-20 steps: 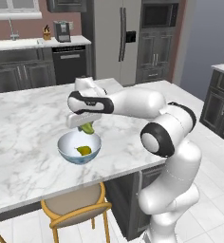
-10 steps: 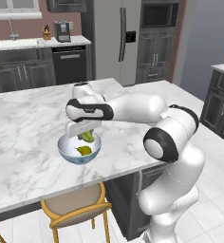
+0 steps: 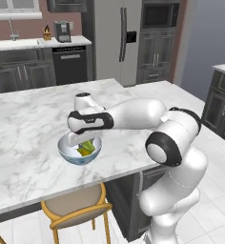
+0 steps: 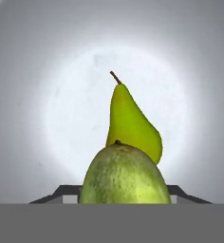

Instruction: Take the fruits from the plate on the dining counter and place two fruits in each bowl.

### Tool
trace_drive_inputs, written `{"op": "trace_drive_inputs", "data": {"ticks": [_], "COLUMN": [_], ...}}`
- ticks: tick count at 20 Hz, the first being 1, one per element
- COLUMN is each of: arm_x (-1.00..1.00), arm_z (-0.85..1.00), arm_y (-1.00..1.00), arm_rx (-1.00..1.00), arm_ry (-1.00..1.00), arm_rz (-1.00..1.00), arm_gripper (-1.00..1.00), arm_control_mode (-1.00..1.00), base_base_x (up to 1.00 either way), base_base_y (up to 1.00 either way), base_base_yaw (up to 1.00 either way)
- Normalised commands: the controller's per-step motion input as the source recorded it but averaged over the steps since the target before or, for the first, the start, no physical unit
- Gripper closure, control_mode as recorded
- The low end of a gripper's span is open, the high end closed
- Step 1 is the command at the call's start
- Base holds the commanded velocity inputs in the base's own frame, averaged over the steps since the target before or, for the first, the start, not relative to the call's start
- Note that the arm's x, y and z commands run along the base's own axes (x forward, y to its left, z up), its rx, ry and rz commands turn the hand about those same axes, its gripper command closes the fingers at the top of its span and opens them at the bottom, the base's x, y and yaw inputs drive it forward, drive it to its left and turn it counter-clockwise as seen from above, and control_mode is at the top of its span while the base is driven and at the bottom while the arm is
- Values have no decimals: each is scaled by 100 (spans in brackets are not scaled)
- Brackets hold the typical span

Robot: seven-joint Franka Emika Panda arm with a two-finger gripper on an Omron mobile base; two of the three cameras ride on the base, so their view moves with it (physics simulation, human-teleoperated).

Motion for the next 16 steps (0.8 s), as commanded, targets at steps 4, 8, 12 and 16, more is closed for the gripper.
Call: {"op": "trace_drive_inputs", "data": {"ticks": [4,8,12,16], "arm_x": [32,22,6,0], "arm_z": [0,0,0,0], "arm_y": [25,25,4,0], "arm_rx": [-1,-2,-1,0], "arm_ry": [3,3,0,0], "arm_rz": [0,0,0,0], "arm_gripper": [100,100,100,-100], "arm_control_mode": [-100,-100,-100,-100], "base_base_x": [0,0,0,0], "base_base_y": [0,0,0,0], "base_base_yaw": [0,0,0,0]}}
